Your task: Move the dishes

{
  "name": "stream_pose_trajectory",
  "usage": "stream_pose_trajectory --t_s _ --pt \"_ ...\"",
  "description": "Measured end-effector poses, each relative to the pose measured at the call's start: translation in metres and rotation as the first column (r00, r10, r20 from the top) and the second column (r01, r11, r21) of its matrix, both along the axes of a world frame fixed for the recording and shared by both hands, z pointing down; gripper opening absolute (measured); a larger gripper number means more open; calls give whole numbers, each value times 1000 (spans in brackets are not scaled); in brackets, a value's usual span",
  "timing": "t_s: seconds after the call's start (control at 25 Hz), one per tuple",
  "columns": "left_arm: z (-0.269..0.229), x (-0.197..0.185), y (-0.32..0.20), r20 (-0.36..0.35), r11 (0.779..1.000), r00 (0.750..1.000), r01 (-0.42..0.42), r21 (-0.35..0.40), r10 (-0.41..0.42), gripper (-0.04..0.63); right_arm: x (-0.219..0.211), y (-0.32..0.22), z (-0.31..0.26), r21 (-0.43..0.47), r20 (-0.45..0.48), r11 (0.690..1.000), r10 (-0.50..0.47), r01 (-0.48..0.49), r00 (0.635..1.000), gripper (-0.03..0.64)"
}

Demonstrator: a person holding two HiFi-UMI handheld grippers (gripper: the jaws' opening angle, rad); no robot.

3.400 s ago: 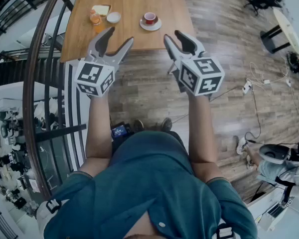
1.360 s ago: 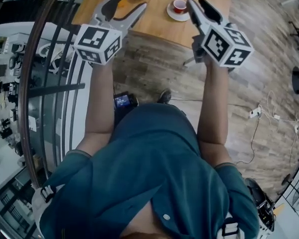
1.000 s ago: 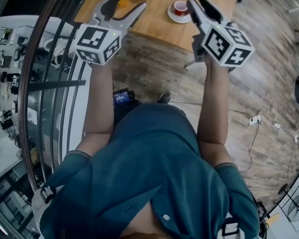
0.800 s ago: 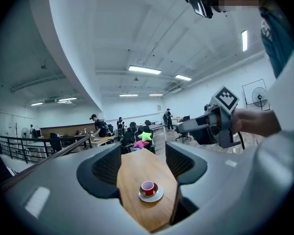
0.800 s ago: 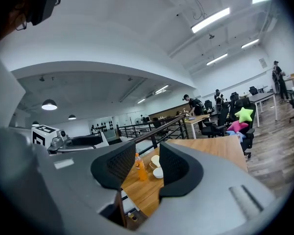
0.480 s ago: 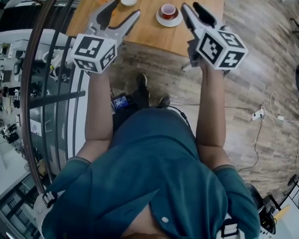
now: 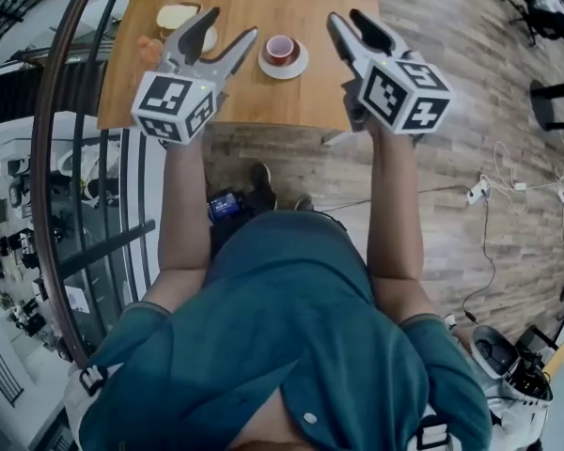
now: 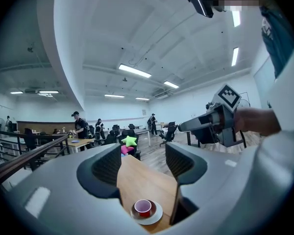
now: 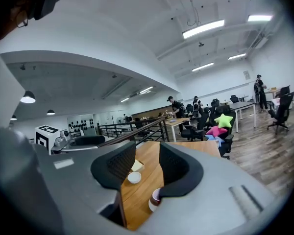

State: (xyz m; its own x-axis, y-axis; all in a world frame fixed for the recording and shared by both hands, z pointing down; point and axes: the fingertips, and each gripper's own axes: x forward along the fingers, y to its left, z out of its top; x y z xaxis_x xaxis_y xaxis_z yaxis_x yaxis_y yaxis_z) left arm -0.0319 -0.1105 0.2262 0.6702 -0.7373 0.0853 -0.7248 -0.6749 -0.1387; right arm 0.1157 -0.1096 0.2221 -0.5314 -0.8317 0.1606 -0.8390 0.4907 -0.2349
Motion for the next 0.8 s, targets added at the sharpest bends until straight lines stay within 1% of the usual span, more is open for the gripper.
stream_pose_trajectory --t_s 0.24,0.4,0.64,0.8 --pt "-1 6 -46 -17 997 997 -82 -7 82 275 5 -29 -3 -7 -11 996 86 -86 996 135" --pt "-4 1 -67 -29 990 990 -138 -9 138 275 -3 -40 -11 -5 -24 990 140 -140 990 135" --pt "-2 -6 -81 -57 979 977 -206 -12 205 275 -14 -40 -14 -6 -44 978 207 -208 977 135" --pt "0 -3 -79 -82 973 970 -232 -14 230 275 -15 -31 -14 -12 -67 972 234 -236 970 135"
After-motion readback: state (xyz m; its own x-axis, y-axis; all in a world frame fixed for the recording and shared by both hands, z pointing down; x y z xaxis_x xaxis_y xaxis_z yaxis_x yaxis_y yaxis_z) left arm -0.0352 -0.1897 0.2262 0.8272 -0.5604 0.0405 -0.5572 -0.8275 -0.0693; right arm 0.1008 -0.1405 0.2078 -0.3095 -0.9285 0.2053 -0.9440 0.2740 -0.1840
